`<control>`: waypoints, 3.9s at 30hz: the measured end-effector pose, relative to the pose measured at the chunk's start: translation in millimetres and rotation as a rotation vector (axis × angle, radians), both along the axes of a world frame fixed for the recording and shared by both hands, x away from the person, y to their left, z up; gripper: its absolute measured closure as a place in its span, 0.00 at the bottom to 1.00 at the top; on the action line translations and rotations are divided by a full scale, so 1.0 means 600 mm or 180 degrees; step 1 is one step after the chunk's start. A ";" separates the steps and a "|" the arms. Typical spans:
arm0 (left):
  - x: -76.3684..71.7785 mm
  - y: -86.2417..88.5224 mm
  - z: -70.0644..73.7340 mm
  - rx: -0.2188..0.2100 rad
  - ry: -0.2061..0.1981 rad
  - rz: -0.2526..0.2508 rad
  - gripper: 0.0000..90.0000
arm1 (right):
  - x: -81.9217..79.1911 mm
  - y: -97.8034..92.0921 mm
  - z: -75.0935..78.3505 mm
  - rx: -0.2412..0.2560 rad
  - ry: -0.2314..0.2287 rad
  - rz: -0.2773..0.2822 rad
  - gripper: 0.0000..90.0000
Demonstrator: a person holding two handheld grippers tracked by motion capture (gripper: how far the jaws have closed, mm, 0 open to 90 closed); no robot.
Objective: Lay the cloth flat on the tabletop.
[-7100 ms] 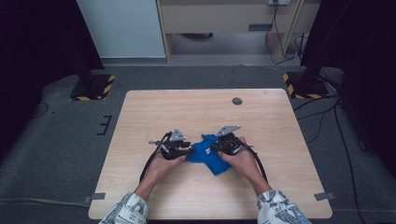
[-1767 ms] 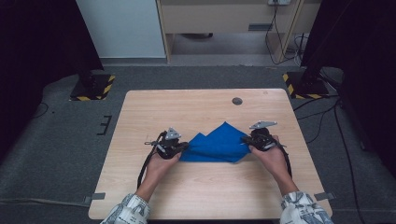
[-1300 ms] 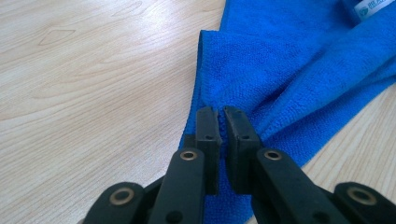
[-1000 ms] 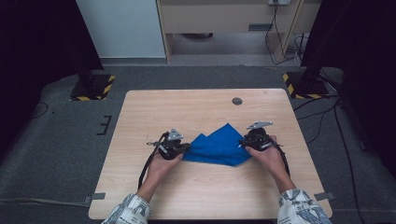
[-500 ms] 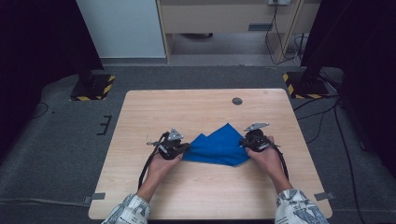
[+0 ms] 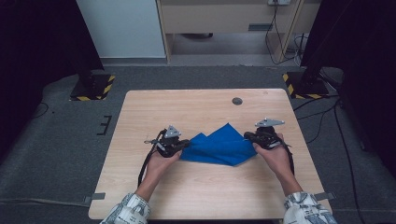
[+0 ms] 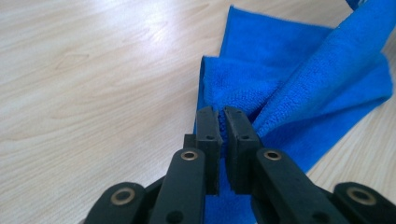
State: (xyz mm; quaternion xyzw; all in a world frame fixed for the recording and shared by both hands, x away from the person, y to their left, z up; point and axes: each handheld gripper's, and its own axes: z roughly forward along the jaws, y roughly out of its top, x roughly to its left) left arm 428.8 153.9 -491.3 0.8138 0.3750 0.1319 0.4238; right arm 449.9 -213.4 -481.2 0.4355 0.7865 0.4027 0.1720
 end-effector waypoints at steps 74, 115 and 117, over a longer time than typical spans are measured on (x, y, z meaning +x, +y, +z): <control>0.005 0.019 0.179 -0.0149 -0.0498 0.0107 0.96 | -0.052 -0.029 0.168 0.0408 -0.0795 -0.0100 0.99; -0.026 0.053 0.266 -0.0385 -0.0742 -0.0043 0.96 | -0.066 -0.023 0.223 0.0615 -0.1034 0.0014 0.99; -0.039 0.055 0.271 -0.0386 -0.0762 -0.0069 0.96 | -0.079 -0.024 0.229 0.0603 -0.1069 0.0046 0.99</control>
